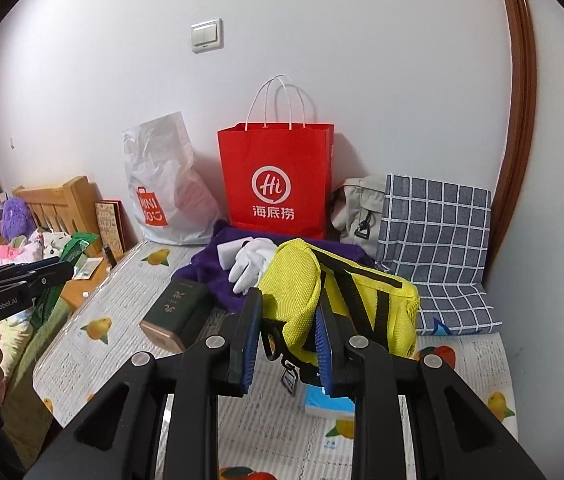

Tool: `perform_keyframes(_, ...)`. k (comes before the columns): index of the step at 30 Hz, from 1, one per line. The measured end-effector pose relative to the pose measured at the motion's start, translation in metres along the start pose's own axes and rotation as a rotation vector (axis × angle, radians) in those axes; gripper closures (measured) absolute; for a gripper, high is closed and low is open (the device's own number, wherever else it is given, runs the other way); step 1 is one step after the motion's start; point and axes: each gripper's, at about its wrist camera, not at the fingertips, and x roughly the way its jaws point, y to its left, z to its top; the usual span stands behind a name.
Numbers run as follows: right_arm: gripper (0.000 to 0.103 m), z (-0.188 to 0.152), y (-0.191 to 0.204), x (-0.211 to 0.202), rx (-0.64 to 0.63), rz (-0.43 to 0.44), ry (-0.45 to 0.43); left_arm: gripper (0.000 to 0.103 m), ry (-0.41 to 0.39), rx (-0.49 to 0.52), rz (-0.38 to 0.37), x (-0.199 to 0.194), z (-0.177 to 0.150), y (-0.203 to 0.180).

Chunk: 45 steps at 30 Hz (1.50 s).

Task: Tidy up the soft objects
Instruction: 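Lift and carry the green packet with the left tool while the right tool carries the yellow bag, then lower the yellow bag onto the purple towel with the right tool while the left tool carries the green packet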

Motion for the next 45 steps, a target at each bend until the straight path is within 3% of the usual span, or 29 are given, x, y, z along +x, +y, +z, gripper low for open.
perform_keyframes(23,0.078,0.019,-0.004,0.061,0.009,0.021,0.031,0.078,0.09,-0.002,-0.03,0.064,0.03,-0.001)
perform_keyframes(45,0.078,0.038,-0.006,0.141,-0.002,0.028,0.087,0.078,0.115,-0.034,-0.042,0.126,0.06,0.006)
